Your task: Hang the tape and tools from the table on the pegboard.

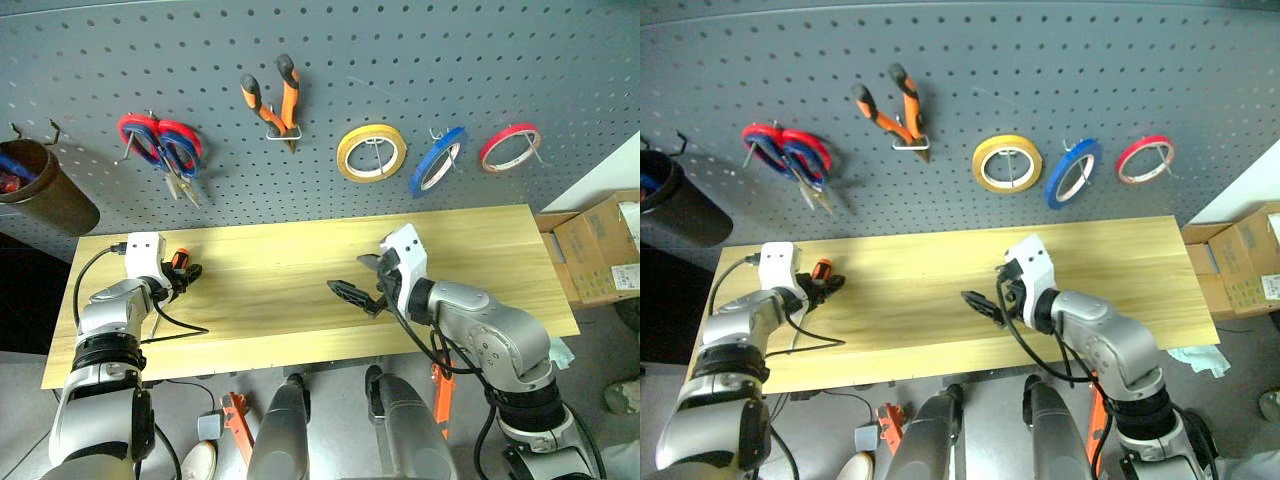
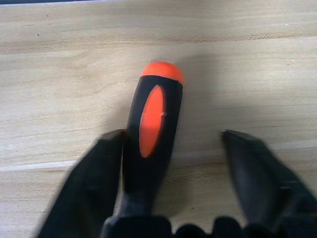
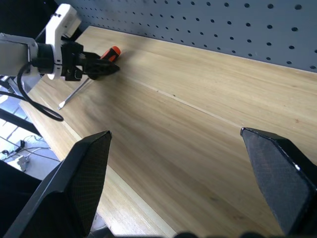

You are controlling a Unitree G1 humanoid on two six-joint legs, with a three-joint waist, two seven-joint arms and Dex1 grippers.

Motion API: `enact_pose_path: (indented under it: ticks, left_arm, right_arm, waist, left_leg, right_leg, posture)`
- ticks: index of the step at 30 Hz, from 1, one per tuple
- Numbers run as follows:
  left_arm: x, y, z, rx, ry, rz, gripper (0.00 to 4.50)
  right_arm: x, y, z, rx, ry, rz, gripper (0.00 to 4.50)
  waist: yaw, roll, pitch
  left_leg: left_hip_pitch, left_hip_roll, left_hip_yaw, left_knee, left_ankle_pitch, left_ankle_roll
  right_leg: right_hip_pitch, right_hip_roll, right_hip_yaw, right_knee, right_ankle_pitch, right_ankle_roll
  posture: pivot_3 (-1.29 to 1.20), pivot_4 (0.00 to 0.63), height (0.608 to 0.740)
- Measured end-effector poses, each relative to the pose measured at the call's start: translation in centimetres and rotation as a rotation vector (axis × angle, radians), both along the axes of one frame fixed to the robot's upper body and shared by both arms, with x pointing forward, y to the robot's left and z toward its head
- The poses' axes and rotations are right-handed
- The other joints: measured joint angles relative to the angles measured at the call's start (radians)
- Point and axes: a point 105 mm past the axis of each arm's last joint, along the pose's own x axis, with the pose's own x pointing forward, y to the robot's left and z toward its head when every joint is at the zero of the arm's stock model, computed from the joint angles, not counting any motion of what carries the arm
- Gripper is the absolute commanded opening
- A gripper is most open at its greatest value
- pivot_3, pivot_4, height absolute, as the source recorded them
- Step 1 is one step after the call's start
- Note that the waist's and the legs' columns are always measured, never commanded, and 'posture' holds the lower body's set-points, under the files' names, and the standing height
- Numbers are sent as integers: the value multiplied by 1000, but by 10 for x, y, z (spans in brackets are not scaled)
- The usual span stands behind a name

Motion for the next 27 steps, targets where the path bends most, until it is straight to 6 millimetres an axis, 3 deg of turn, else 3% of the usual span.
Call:
enact_pose_path:
  ticks: [3,4,10,14,17,23,27]
  left_arm:
    - [-2,2,0,-4,-3,7,1071]
    - [-2,3,0,-7,-4,8,906]
    - [-1,2,0,-14,-10,11,907]
    - [2,-2,0,-23,-17,12,907]
    - [7,-7,1,-31,-30,11,907]
    - [12,-8,3,-33,-40,12,907]
    - [4,-20,-1,87,-35,-96,907]
  right_arm:
    - [1,1,2,0,-5,2,4500]
    - [1,1,2,1,-8,3,4500]
    - [1,7,13,89,-12,24,4500]
    - [-15,21,51,361,8,158,4500]
    - [-30,27,74,446,-6,249,4500]
    - [-23,25,63,387,5,225,4500]
    - [-12,22,65,372,-40,191,4500]
  waist:
    - [0,0,0]
    - [0,0,0]
    - [0,0,0]
    - [1,0,-1]
    - [2,0,-4]
    - [1,-2,-8]
    - [-1,-6,-19]
  left_leg:
    - [0,0,0,0,0,0]
    - [0,0,0,0,0,0]
    - [0,0,0,0,0,-1]
    - [0,0,0,0,0,-1]
    - [0,0,0,0,0,-1]
    - [0,-1,0,0,0,-1]
    - [-2,0,0,0,0,-4]
  right_leg:
    - [0,0,0,0,0,0]
    - [0,0,0,0,0,0]
    - [0,0,0,0,0,0]
    - [0,0,-1,0,0,1]
    - [1,-1,-1,0,0,1]
    - [0,-2,-1,0,1,1]
    - [-2,-7,-2,0,1,0]
  posture:
    - [90,438,740]
    - [88,433,740]
    - [71,398,740]
    - [67,378,740]
    - [68,358,740]
    - [95,300,740]
    - [116,231,740]
